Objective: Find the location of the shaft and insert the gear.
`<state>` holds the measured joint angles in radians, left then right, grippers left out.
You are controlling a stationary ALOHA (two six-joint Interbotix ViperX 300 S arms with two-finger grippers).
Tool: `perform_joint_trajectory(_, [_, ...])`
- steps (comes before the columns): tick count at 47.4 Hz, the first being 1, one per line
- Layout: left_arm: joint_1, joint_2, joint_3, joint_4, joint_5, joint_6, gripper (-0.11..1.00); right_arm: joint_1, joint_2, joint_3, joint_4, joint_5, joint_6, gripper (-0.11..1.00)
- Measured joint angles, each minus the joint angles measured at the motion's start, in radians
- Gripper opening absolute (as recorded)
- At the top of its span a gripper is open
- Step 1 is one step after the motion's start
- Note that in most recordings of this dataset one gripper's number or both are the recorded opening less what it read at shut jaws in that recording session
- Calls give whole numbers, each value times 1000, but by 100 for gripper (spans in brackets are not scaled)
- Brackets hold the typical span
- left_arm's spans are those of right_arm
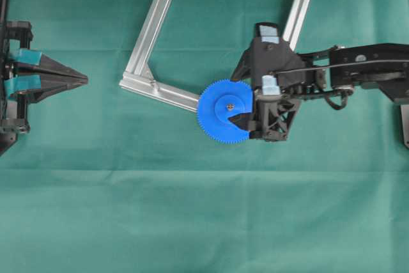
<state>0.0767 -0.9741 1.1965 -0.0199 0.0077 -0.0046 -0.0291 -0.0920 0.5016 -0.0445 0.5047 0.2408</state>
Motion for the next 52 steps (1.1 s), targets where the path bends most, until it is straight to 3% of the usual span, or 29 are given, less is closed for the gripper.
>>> perform_joint_trajectory(23, [-2,0,8,0,3,-2,1,2,-104,126,-2,-3,0,89])
perform_joint_trajectory(52, [0,0,12,0,5,-5,1,2,-460,383,-2,-35,3,89])
